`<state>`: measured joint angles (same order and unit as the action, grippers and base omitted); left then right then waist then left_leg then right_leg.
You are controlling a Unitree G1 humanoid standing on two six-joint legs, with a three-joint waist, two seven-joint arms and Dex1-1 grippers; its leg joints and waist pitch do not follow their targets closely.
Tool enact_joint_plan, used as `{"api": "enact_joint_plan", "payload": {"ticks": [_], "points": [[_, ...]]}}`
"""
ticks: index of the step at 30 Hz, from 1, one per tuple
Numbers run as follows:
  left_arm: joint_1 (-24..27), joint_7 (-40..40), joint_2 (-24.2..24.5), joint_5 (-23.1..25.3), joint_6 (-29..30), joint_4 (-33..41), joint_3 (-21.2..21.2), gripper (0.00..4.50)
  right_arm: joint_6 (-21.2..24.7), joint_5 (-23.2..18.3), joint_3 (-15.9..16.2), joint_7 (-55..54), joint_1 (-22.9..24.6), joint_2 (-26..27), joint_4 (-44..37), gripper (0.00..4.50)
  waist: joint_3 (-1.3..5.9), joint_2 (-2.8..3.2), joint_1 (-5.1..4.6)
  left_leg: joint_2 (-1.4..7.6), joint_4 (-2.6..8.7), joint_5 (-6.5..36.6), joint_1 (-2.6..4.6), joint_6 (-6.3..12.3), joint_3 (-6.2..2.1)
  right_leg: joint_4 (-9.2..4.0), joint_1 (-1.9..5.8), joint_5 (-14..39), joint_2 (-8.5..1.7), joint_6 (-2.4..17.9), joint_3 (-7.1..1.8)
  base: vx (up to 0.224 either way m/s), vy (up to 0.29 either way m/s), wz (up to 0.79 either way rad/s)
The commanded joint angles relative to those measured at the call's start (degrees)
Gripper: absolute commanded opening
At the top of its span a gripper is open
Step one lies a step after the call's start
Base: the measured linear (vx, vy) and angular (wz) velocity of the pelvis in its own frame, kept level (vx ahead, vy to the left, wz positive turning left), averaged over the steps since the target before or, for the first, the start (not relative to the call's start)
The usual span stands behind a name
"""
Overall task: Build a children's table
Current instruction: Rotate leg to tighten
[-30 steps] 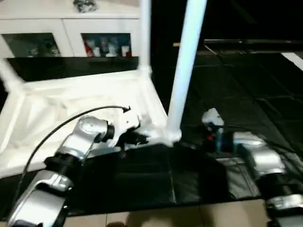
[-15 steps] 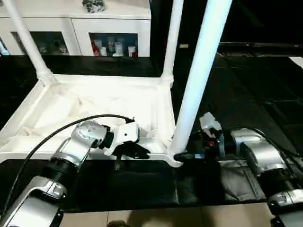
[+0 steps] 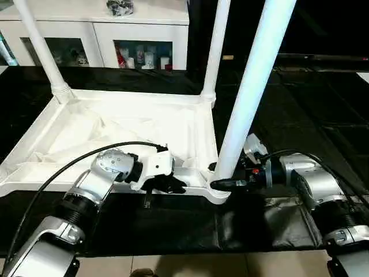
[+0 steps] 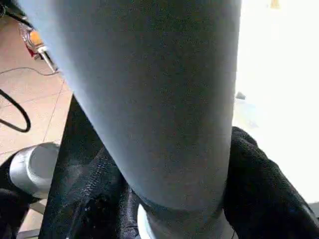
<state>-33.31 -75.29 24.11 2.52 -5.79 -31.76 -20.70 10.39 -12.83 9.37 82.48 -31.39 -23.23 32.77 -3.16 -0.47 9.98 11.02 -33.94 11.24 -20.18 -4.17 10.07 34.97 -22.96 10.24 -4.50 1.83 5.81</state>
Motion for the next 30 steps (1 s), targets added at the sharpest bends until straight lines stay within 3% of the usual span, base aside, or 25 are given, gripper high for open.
{"api": "enact_joint_plan", "payload": {"ticks": [1, 14, 17, 18, 20, 21, 22, 24, 25, 26, 28, 30], "points": [[0.52, 1.59, -0.22, 2.24, -0.59, -0.21, -1.53, 0.00, 0.51, -0.47, 1.20, 2.39, 0.10, 0.43, 0.05, 2.17, 3.91, -0.52, -0.47, 2.87, 3.85, 7.66, 0.20, 2.99, -0.59, -4.22, 2.84, 15.71, -4.87, 9.39, -3.49, 0.000, 0.000, 0.00], [0.49, 3.39, -0.84, 1.82, 1.74, 0.02, -0.83, 0.00, 2.57, -1.33, 1.42, 0.99, 1.65, 1.75, -2.00, 2.11, 3.91, -0.64, -0.44, 2.87, 3.86, 7.71, 0.22, 2.84, -0.61, -4.27, 2.88, 16.70, -4.92, 9.03, -3.48, 0.000, 0.000, 0.00], [-0.79, 10.18, -3.67, 1.77, 6.18, -0.33, 1.44, 0.00, 5.14, -1.58, 0.45, -5.36, 4.47, 3.75, -5.69, 2.11, 3.60, -0.68, -0.42, 2.93, 4.02, 8.67, 0.54, 2.31, -0.54, -4.67, 2.56, 18.45, -4.92, 8.54, -3.61, 0.000, 0.000, 0.00], [-1.61, 13.83, -5.51, 1.17, 9.59, -0.28, 3.01, 0.00, 6.77, -0.68, -0.48, -11.53, 5.16, 5.67, -6.17, 2.11, 3.60, -0.99, -0.60, 2.80, 4.15, 9.01, 0.40, 1.83, -0.66, -4.79, 2.86, 20.58, -5.01, 7.78, -3.50, 0.000, 0.000, 0.00], [-2.66, 18.48, -8.18, 0.33, 13.99, 0.73, 4.89, 0.00, 9.78, 0.60, -2.14, -21.27, 4.31, 9.72, -4.74, 2.11, 3.41, -0.89, -1.25, 2.65, 4.37, 10.15, 0.49, 0.82, -0.79, -5.23, 2.67, 24.32, -5.09, 6.74, -3.48, 0.000, 0.000, 0.00], [-3.20, 20.67, -9.55, 0.02, 16.39, 1.24, 5.66, 0.00, 10.75, 0.97, -3.20, -26.07, 3.37, 12.08, -3.40, 2.10, 3.40, -0.24, -1.73, 2.47, 4.42, 11.45, 0.57, -0.14, -0.97, -5.71, 2.59, 27.09, -5.16, 5.92, -3.30, 0.000, 0.000, 0.00], [-3.53, 21.74, -10.20, 0.04, 17.31, 1.25, 5.92, 0.00, 11.46, 0.90, -3.89, -28.46, 2.45, 13.42, -2.20, 2.09, 3.39, -0.47, -2.07, 2.39, 4.45, 12.10, 0.60, -0.44, -0.99, -5.94, 2.61, 28.27, -5.20, 5.43, -3.20, 0.000, 0.000, 0.00], [-4.79, 25.38, -12.35, 0.30, 20.16, 0.90, 6.66, 0.00, 13.10, 0.72, -5.89, -35.95, -1.02, 17.76, 2.36, 2.09, 3.31, -0.21, -3.54, 2.15, 4.61, 13.28, 0.03, -1.09, -1.34, -6.10, 2.80, 29.82, -5.01, 4.52, -2.87, 0.000, 0.000, 0.00], [-5.21, 26.52, -13.02, 0.38, 21.05, 0.68, 6.89, 0.00, 13.03, 0.87, -6.05, -37.49, -1.99, 18.82, 3.59, 2.09, 3.34, 0.13, -3.88, 2.00, 4.53, 13.87, 0.12, -1.25, -1.42, -6.25, 2.78, 30.63, -5.01, 4.30, -2.68, 0.000, 0.000, 0.00], [-5.92, 28.41, -14.05, 0.65, 22.15, 0.22, 7.21, 0.00, 12.24, 1.41, -5.93, -39.62, -3.47, 20.34, 5.48, 2.09, 3.50, 0.09, -4.18, 1.81, 4.31, 13.91, 0.28, -0.97, -1.37, -6.64, 2.84, 31.05, -5.07, 3.79, -2.66, 0.000, 0.000, 0.00], [-7.50, 32.67, -16.22, 1.66, 24.32, -0.88, 7.72, 0.00, 10.64, 3.21, -6.15, -45.81, -6.79, 23.61, 9.68, 2.09, 3.48, 0.02, -5.07, 1.82, 4.33, 13.08, 0.05, -0.82, -1.33, -6.38, 2.74, 28.40, -4.75, 4.83, -2.79, 0.000, 0.000, 0.00], [-8.31, 34.95, -17.50, 2.05, 25.37, -1.44, 8.41, 0.00, 10.28, 4.31, -6.38, -49.43, -8.50, 25.17, 11.38, 2.09, 3.67, -0.07, -5.10, 1.81, 4.18, 11.56, 0.00, -0.16, -1.20, -6.05, 2.86, 25.46, -4.75, 5.59, -3.01, 0.000, 0.000, 0.00]]}}
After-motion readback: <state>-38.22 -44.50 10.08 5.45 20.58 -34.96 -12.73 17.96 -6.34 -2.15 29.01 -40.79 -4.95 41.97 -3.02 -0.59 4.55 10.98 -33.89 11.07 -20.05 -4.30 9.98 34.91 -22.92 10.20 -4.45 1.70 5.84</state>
